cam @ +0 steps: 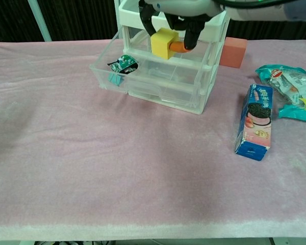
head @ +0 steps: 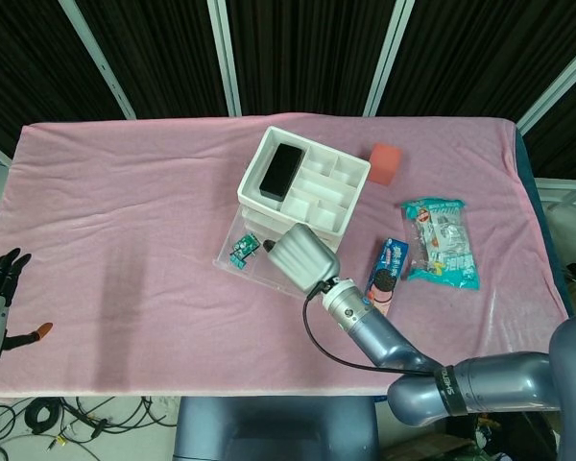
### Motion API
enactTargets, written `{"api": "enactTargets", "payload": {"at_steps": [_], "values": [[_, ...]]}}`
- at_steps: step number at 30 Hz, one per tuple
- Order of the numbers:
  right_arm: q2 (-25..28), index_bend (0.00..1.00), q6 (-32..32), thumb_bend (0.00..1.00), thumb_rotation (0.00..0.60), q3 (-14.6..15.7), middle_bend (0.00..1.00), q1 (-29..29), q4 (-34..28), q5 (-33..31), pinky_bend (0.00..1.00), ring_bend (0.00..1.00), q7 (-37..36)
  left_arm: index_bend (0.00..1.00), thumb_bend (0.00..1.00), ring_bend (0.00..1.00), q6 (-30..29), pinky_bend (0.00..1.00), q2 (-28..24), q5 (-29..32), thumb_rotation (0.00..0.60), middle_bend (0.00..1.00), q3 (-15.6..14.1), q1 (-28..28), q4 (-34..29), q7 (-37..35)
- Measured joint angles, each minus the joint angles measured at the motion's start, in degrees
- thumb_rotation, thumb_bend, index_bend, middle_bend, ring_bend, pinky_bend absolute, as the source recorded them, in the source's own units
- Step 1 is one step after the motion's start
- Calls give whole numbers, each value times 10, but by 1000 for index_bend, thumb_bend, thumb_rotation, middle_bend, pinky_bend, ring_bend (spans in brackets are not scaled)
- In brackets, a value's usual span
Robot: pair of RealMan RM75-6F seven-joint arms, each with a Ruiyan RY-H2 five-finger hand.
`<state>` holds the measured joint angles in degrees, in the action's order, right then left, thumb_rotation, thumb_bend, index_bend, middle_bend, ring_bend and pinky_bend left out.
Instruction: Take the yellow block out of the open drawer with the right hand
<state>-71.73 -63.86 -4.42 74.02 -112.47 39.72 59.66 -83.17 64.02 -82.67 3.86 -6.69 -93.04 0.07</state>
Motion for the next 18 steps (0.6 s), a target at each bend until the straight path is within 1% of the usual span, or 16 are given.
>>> {"api": "enactTargets", "payload": {"at_steps": [4,10,15,18], "values": [[49,507,-18,407,600,-3,971,-16,-43,33,841,988,-14,0,0,0,-3,0,1,2,600,0,2,1,0,0],[151,509,-61,407,600,-2,971,-69,-109,104,841,988,-58,0,0,0,-9,0,3,-2,600,0,1,3,0,7],[244,518,-99,408,600,14,971,-142,-130,154,841,988,-111,0,0,0,-15,0,5,-1,600,0,5,3,0,10],[289,528,-112,408,600,35,971,-194,-126,178,841,988,-154,0,0,0,-17,0,5,0,600,0,8,3,1,8]]}}
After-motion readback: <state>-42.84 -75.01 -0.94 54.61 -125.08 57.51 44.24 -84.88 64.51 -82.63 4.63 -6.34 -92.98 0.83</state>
